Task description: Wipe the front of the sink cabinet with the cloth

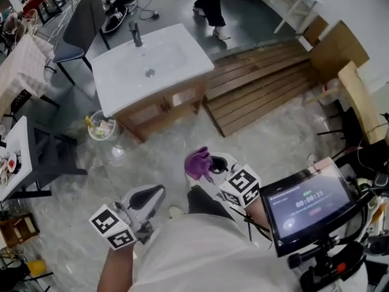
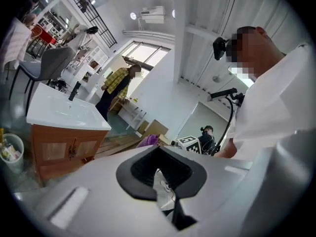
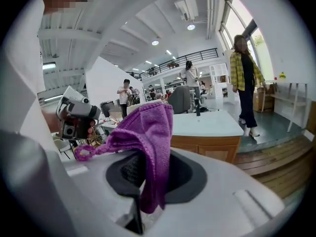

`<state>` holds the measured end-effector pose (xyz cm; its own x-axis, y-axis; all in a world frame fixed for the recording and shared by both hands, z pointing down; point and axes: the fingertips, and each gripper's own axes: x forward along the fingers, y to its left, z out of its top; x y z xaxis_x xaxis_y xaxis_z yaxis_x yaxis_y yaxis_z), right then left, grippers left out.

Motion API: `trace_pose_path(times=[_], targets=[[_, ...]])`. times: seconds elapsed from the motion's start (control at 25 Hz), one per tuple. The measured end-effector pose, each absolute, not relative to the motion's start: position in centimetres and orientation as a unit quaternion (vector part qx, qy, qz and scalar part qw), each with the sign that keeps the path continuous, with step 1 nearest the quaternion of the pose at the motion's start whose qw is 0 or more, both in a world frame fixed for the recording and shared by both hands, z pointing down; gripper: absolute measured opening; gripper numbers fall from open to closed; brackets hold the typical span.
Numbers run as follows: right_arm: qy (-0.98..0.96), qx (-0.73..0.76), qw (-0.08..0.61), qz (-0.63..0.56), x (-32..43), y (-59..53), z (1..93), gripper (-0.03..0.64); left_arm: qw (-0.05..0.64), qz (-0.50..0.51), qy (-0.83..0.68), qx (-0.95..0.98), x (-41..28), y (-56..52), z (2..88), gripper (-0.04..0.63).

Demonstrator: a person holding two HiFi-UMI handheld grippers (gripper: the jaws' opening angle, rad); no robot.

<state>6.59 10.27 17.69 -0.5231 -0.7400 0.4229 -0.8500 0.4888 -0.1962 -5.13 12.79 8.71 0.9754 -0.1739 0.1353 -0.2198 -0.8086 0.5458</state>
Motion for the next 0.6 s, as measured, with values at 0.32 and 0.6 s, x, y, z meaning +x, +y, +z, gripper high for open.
trace_pose_path(times=[0.32,0.6], targets=[[-0.864,0.458,0.139,0.156,4.6,13.3,14.4,0.075,0.262,0.048,-0.105,0.958,-6.0,16.8,8.5,0.006],[-0.876,0.441,0.139,0.138,2.9,14.9,12.9,0.075,0.256,0.044,-0.107,0.960,-6.8,18.2,8.6,0.006]])
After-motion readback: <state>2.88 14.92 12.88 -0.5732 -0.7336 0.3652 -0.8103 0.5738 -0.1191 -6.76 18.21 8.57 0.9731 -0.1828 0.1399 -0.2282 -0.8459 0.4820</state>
